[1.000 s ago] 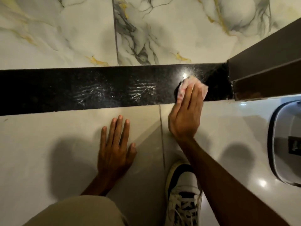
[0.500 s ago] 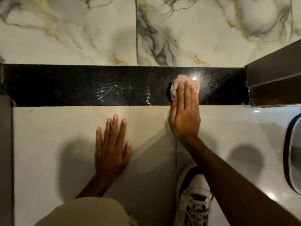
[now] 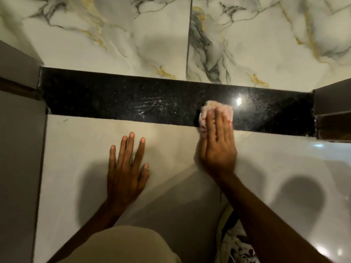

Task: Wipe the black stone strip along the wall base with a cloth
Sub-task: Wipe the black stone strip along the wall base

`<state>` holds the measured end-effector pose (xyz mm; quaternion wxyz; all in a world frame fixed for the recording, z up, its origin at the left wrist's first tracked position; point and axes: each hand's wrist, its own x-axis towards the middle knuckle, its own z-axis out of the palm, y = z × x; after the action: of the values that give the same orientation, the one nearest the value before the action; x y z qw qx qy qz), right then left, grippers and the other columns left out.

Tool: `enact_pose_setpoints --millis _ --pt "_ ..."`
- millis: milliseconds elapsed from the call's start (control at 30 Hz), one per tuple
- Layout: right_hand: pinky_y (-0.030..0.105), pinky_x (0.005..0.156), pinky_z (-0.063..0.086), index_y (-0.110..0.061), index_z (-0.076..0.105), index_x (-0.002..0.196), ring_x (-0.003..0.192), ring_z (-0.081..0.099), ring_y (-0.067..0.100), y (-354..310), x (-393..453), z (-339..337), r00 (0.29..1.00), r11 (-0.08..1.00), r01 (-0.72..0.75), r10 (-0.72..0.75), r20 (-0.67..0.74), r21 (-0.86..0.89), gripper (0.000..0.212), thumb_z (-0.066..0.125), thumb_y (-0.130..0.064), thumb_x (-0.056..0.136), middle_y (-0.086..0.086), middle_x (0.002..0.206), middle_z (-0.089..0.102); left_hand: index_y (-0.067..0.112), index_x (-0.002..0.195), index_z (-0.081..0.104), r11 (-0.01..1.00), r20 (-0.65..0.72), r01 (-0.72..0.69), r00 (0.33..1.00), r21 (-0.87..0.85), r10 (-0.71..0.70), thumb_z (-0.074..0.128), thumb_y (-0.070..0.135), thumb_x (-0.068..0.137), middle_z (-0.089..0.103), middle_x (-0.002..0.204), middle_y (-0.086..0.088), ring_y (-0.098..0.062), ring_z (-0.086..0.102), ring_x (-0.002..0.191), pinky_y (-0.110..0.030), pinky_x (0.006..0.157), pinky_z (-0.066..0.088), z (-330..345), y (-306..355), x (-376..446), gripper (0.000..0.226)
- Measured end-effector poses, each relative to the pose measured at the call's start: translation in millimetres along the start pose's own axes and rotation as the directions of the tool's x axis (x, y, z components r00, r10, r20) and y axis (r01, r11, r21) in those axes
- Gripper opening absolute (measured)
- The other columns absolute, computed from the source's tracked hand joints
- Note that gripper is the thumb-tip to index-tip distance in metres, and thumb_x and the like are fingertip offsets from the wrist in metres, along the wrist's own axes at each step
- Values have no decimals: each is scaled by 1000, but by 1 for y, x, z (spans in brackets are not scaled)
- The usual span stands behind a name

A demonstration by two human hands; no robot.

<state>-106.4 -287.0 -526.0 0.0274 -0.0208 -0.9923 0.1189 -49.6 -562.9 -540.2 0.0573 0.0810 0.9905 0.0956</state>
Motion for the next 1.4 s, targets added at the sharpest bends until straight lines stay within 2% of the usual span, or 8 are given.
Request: enact_pose_setpoints --millis 167,400,667,767,933,1200,1300,1400 --pt "44 139 4 -8 14 171 169 11 31 -49 91 19 975 976 -215 216 -46 29 64 32 -34 115 16 181 12 15 171 28 1000 -34 20 999 2 -20 37 44 108 20 180 -19 -35 17 168 -57 136 12 6 -6 -7 70" --pt "48 141 13 -15 19 172 170 9 28 -98 29 24 914 928 359 -372 160 102 61 32 -33 115 12 181 13 15 171 30 991 -49 122 992 59 -119 37 44 106 21 180 -18 -37 20 167 -60 135 13 2 -36 -23 71" --pt "50 140 16 -9 24 170 168 17 32 -110 78 35 994 993 -105 107 -35 54 59 34 -31 116 16 179 21 15 170 30 984 -108 177 979 15 -174 38 44 105 24 179 -17 -34 21 168 -59 137 13 6 -34 -23 72" --pt "49 140 9 -12 21 171 169 15 34 -159 101 48 992 989 115 -119 48 88 61 34 -30 114 17 180 18 16 171 29 944 -159 330 933 22 -323 36 45 104 25 179 -18 -35 22 167 -59 136 14 7 -32 -26 73" --pt "46 141 5 -17 18 172 170 6 28 -140 42 31 852 877 474 -480 209 84 60 34 -31 116 11 181 13 14 170 30 899 -153 435 887 -45 -436 38 45 104 24 179 -18 -37 22 167 -64 134 19 2 -30 -23 73" --pt "50 140 14 -11 23 170 169 15 33 -147 85 40 995 997 73 -75 59 33 58 34 -30 117 16 180 19 17 172 27 886 -198 461 865 -56 -462 33 50 107 23 180 -16 -34 19 168 -60 136 13 10 -32 -25 73" --pt "50 140 14 -11 20 171 169 14 34 -198 105 60 964 967 237 -246 96 95 61 34 -30 114 18 180 17 20 173 23 866 -207 497 843 -55 -497 32 51 107 19 182 -14 -30 15 169 -55 138 7 11 -33 -24 73" --pt "50 140 14 -15 16 172 169 11 32 -211 83 59 820 835 534 -550 158 133 63 36 -29 113 15 181 14 20 172 25 854 -194 518 834 -46 -516 35 50 107 19 181 -14 -32 17 169 -57 137 10 6 -31 -22 73"
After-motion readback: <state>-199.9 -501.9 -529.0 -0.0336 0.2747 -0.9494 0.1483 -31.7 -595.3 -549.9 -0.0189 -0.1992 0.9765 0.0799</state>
